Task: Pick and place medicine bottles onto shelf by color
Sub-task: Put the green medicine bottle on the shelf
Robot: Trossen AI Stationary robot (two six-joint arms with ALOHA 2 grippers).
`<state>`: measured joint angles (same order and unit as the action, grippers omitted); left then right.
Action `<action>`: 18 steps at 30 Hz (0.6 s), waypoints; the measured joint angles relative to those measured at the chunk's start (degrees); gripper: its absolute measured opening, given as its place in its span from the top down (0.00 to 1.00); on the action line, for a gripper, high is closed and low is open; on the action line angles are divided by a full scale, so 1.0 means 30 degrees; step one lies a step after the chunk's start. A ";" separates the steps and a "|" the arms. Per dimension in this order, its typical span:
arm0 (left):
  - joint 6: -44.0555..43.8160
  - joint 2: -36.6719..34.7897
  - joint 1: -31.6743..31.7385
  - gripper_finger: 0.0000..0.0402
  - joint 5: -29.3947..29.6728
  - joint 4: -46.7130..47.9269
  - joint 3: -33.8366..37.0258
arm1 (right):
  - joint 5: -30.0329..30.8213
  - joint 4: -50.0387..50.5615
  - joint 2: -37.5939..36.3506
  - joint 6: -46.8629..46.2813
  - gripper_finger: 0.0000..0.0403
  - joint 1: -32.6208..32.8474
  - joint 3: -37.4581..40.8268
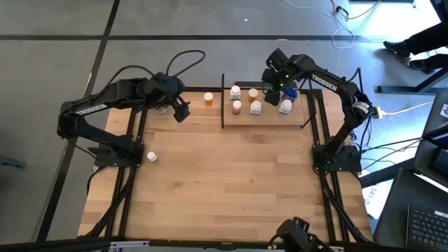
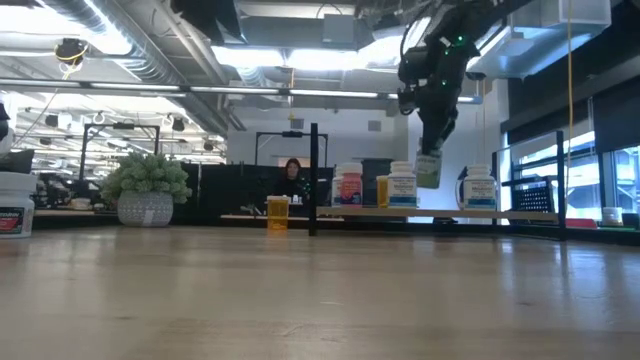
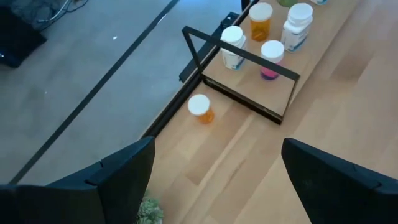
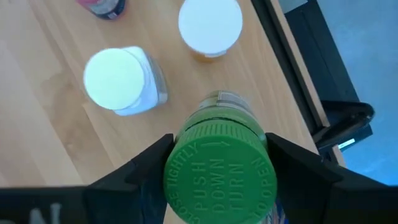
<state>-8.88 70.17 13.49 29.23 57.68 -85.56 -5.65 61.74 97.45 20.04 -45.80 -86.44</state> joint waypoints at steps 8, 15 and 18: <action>-0.0051 -0.0007 0.0039 0.14 0.0000 -0.0008 0.0000 | 0.0007 -0.1684 0.0000 0.0019 0.42 -0.0307 0.1415; -0.0071 -0.0007 0.0039 0.14 -0.0204 -0.0252 0.0000 | 0.0015 -0.1918 0.0000 0.0596 0.42 -0.0493 0.2095; -0.0073 -0.0007 0.0039 0.14 -0.0201 -0.0325 0.0000 | 0.0015 -0.1985 0.0000 0.0736 0.42 -0.0501 0.2437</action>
<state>-9.10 70.15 13.61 28.63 56.71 -85.56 -5.61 55.79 97.45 22.25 -47.30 -79.13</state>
